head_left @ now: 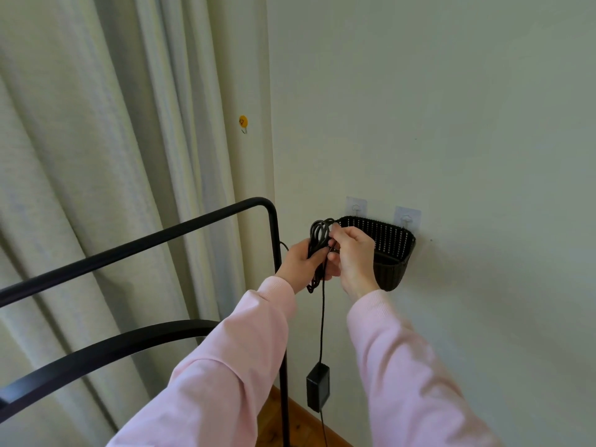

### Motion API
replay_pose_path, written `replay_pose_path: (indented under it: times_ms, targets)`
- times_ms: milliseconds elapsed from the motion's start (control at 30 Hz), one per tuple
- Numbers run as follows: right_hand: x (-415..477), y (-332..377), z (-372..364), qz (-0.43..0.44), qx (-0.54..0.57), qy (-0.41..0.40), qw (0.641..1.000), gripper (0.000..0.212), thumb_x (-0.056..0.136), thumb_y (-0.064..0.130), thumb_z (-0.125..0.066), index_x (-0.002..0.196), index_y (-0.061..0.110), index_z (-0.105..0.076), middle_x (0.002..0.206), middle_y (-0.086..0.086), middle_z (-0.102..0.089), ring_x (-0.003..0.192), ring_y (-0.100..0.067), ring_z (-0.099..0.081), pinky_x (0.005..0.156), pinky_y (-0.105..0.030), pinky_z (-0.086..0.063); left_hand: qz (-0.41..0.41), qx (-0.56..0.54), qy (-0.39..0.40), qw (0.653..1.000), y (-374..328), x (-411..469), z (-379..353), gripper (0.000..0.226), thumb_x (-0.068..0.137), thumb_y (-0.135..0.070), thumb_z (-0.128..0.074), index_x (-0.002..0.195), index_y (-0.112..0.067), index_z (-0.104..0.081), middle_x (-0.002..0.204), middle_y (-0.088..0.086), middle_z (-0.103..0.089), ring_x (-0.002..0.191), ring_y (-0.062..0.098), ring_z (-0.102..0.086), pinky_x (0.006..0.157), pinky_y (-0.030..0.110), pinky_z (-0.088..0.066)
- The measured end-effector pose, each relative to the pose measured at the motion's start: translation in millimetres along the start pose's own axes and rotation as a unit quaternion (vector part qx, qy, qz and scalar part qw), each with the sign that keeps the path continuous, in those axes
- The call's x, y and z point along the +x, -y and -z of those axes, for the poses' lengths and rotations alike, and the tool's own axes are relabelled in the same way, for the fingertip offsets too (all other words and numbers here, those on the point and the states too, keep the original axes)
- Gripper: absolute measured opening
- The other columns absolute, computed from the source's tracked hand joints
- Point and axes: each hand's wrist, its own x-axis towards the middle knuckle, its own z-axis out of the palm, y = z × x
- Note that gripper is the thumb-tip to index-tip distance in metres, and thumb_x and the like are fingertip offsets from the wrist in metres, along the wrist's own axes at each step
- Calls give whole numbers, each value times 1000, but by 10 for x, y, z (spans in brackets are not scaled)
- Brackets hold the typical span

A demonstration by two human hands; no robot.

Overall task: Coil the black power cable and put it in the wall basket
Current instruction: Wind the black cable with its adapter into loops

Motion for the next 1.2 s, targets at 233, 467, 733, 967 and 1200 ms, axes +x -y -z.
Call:
replay_pose_path:
  times_ms: [233,467,733,967,1200]
  targets:
    - [26,-28,-9,16,-16,6,1000,26,90,13,-60,65,8,-52,61,-1,-53,49,-9,-49,45,-16,-44,5,9,8,1000,31,0,37,22,95,-11,-46,74,-16,-51,59,4,-49,41,8,-53,65,36,-56]
    - [-5,-227,186,-60,-43,83,994,28,92,37,-55,86,11,-62,83,-6,-66,76,-14,-63,59,-27,-51,-17,51,-44,998,49,6,19,21,94,-16,-48,73,-18,-51,54,1,-50,40,3,-48,52,19,-49]
    - [-140,-665,422,-246,-211,201,924,26,93,32,-53,86,9,-64,82,-6,-66,82,-17,-63,69,-29,-51,-16,17,-100,995,39,46,37,20,89,-13,-57,71,-16,-49,49,-1,-45,40,8,-43,51,23,-47]
    - [-133,-869,660,-232,-293,176,911,18,84,13,-63,67,9,-64,66,-4,-59,60,-10,-53,54,-18,-45,2,24,-124,992,42,47,86,23,91,-15,-52,69,-15,-46,54,1,-40,45,13,-38,49,26,-41]
    - [-58,-688,603,-112,-274,102,950,33,82,10,-66,50,11,-57,45,3,-46,37,-5,-35,35,-13,-21,18,78,-106,991,57,57,95,24,93,-17,-50,69,-20,-47,56,0,-40,47,14,-34,46,24,-35]
